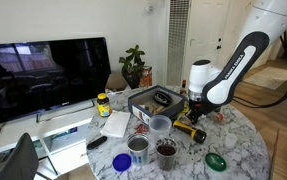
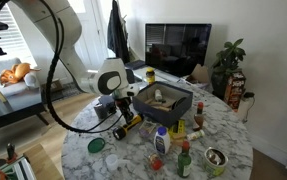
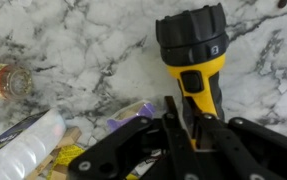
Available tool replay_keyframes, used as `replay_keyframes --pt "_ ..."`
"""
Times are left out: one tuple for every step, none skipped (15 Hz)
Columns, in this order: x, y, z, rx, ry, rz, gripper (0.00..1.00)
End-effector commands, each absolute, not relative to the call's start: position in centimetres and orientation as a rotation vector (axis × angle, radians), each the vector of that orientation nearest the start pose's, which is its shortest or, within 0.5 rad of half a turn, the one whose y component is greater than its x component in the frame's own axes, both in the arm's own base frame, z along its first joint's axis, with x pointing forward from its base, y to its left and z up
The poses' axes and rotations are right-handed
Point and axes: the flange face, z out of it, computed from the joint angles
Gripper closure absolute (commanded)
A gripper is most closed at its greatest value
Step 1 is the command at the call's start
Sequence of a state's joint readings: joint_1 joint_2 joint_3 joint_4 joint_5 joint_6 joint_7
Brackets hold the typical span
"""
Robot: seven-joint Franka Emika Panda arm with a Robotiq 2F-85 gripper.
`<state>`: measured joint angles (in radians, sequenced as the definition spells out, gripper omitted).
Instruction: Turn off the torch light
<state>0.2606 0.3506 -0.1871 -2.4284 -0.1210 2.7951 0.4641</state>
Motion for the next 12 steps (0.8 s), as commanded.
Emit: replay_keyframes --pt "47.5 4.0 19.7 -3.187 0.315 -0.075 0.53" --pt "47.0 4.2 20.5 -3.172 0.246 -0.065 0.45" --pt "46.6 4.5 21.4 -3.156 0.181 -0.045 0.38" --pt "46.2 4.9 22.2 -3.136 0.104 -0.013 0.31" --pt "45.8 5.1 23.1 -3.116 0.049 0.020 0.23" --pt "45.6 5.2 24.0 -3.105 -0.002 0.056 0.16" --pt "45.3 5.2 25.0 -3.093 -0.043 0.092 0.08" --pt "45.1 5.1 26.0 -3.092 -0.076 0.120 0.02" --pt "44.9 5.0 27.1 -3.092 -0.101 0.137 0.00" --pt "44.7 4.8 28.2 -3.093 -0.129 0.151 0.00" --pt "44.5 4.7 29.2 -3.094 -0.148 0.165 0.00" --pt "44.2 4.6 30.1 -3.096 -0.160 0.175 0.00"
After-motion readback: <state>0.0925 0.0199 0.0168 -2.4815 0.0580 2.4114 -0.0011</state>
